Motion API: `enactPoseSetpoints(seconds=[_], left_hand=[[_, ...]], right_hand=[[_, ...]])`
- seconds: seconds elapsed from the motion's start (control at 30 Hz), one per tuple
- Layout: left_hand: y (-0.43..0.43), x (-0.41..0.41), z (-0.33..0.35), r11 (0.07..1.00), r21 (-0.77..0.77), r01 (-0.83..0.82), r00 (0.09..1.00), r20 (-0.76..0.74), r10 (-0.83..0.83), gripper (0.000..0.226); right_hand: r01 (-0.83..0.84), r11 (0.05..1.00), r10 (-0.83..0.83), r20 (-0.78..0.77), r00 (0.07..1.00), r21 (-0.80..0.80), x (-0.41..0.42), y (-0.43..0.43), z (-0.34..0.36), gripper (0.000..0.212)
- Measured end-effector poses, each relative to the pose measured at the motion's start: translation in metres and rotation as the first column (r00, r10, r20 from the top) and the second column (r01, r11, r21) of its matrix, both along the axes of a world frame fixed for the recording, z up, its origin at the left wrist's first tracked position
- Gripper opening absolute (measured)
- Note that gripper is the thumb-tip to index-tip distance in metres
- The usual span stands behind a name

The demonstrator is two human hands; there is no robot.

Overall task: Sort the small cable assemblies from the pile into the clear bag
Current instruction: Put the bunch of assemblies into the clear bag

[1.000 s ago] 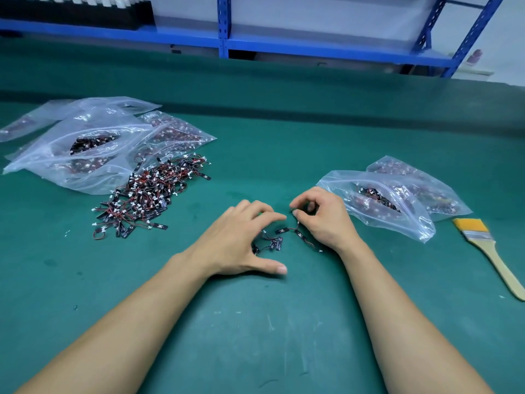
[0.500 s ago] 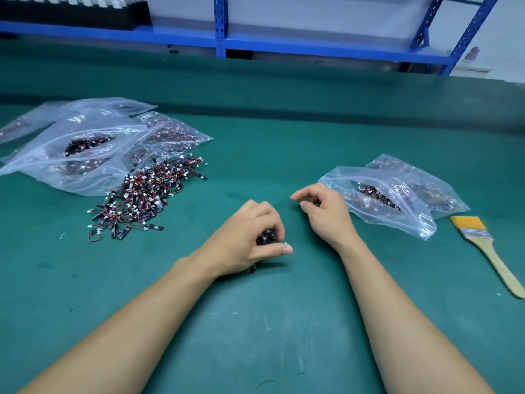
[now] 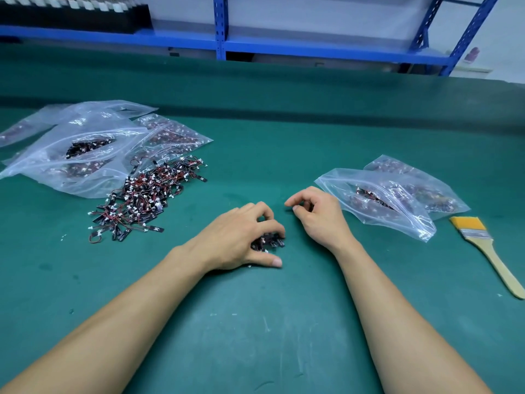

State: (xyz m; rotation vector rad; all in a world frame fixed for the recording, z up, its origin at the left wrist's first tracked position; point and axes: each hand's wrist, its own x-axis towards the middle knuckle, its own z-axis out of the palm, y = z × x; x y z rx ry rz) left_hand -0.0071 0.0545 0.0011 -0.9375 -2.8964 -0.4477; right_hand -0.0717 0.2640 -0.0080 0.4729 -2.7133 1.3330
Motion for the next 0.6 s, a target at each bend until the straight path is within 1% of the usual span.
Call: enactPoseSetpoints(seconds=[0.07,0.23,0.3,0.4,0.47,0.5,0.57,0.6], left_hand=[[0.004,0.002,0.000,1.000,0.029,-0.012,1.000,-0.005,0.012,0.038],[0.007,0.006,0.003,0.997,-0.014,-0.078,0.990,-0.116,0.076,0.024],[0.006,0.005,0.004,0.996,0.014,-0.092,0.986,-0.139,0.093,0.017],[0.003,0.004,0.004,0.990,0.109,-0.092,0.983,-0.151,0.108,0.005],[0.001,0.002,0.005,0.962,0.232,-0.145,0.980,-0.098,0.172,0.004],[0.001,0.002,0.006,0.928,0.316,-0.197,0.975,-0.039,0.220,0.008],[0.003,-0.001,0.011,0.827,0.471,-0.307,0.951,0.109,0.291,0.019],[0.007,-0.003,0.015,0.780,0.519,-0.349,0.937,0.169,0.306,0.022]], right_hand=[[-0.001,1.000,0.001,-0.001,1.000,-0.001,0.000,0.000,-0.001,0.034],[-0.004,1.000,0.004,-0.007,1.000,0.012,0.000,-0.001,-0.001,0.031],[-0.010,1.000,0.010,-0.010,1.000,0.022,0.000,-0.001,-0.001,0.031],[-0.009,1.000,0.009,-0.013,1.000,0.030,0.001,-0.001,0.000,0.032],[-0.010,0.999,0.010,-0.006,1.000,0.031,0.001,-0.001,0.000,0.032],[-0.013,0.999,0.013,-0.004,1.000,0.029,0.001,-0.001,0.000,0.032],[-0.021,0.999,0.021,-0.010,1.000,0.038,0.001,-0.002,-0.001,0.030],[-0.024,0.999,0.024,-0.014,1.000,0.043,0.001,-0.002,-0.001,0.030]])
